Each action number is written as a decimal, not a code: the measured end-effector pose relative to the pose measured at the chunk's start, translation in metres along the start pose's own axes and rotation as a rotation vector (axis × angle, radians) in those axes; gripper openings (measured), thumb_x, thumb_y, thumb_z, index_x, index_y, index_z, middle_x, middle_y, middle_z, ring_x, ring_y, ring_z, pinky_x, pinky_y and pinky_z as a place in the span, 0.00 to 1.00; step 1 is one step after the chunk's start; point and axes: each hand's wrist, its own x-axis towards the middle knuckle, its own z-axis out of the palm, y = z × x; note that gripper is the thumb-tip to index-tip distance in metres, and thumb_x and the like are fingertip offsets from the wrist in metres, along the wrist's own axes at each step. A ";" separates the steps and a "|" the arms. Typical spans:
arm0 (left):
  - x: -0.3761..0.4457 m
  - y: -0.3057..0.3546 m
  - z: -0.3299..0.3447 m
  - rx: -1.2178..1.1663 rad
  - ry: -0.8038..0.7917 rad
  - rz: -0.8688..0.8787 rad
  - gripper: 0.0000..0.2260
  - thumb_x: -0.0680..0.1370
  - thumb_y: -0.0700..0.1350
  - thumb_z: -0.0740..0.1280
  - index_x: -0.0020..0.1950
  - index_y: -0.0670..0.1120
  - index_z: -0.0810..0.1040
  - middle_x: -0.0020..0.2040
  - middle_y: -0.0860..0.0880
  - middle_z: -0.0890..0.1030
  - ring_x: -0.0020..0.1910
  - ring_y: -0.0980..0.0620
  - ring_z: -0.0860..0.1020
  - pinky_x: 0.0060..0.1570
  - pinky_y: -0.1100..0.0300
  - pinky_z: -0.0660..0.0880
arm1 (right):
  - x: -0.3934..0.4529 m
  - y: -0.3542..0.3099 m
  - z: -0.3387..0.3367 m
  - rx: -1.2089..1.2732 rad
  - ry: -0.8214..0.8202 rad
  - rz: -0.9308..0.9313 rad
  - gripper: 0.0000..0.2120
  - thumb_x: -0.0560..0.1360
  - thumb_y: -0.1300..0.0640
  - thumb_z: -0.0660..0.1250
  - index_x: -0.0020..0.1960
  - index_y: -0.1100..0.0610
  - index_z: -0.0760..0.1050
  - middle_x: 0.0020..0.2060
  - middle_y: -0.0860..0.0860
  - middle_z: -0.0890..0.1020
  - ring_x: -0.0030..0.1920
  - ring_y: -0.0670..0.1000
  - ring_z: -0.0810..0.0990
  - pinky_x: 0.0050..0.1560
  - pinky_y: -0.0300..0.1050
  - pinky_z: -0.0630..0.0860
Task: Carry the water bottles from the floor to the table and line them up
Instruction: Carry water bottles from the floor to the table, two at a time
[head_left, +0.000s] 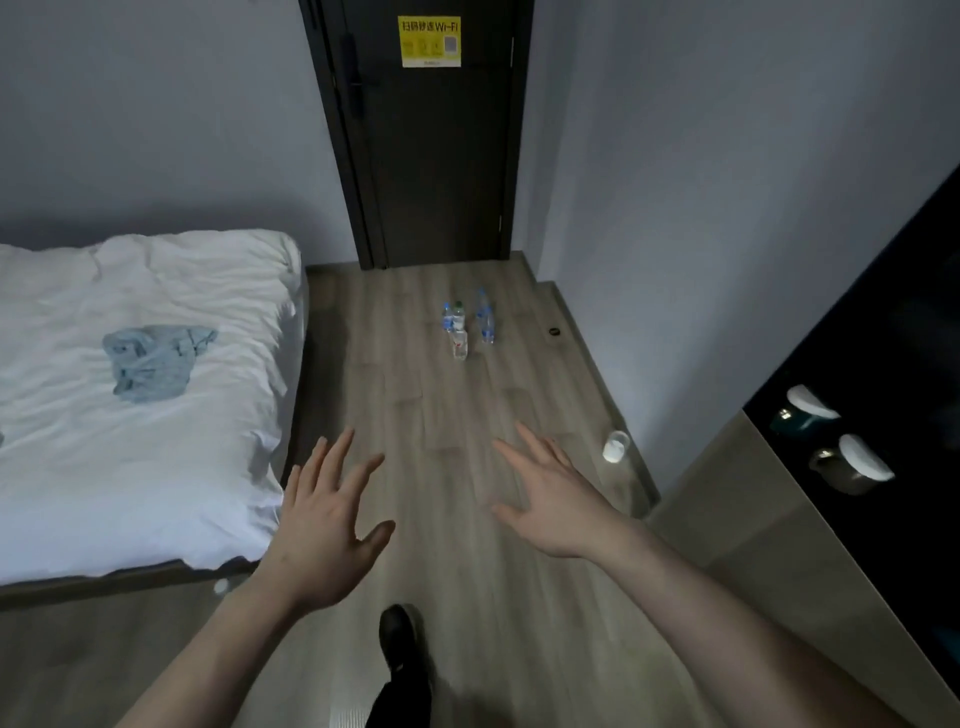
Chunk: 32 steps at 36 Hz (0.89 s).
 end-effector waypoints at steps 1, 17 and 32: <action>0.017 -0.008 -0.003 -0.001 0.000 0.003 0.33 0.76 0.57 0.70 0.78 0.55 0.62 0.83 0.50 0.45 0.81 0.44 0.43 0.78 0.43 0.51 | 0.016 -0.003 -0.003 0.002 -0.001 0.002 0.39 0.78 0.41 0.65 0.81 0.43 0.47 0.80 0.44 0.40 0.80 0.55 0.42 0.79 0.52 0.50; 0.262 -0.111 -0.050 0.037 -0.058 0.134 0.33 0.76 0.59 0.67 0.79 0.56 0.60 0.83 0.49 0.46 0.81 0.44 0.43 0.78 0.43 0.49 | 0.230 -0.035 -0.051 0.011 0.108 0.104 0.39 0.76 0.39 0.65 0.80 0.41 0.49 0.81 0.44 0.43 0.80 0.52 0.44 0.77 0.48 0.50; 0.464 -0.174 -0.065 0.085 -0.145 0.137 0.33 0.78 0.60 0.66 0.80 0.58 0.55 0.82 0.52 0.40 0.81 0.47 0.38 0.79 0.45 0.46 | 0.437 -0.019 -0.096 0.064 0.040 0.154 0.39 0.77 0.39 0.64 0.81 0.42 0.47 0.80 0.43 0.40 0.80 0.53 0.41 0.79 0.50 0.50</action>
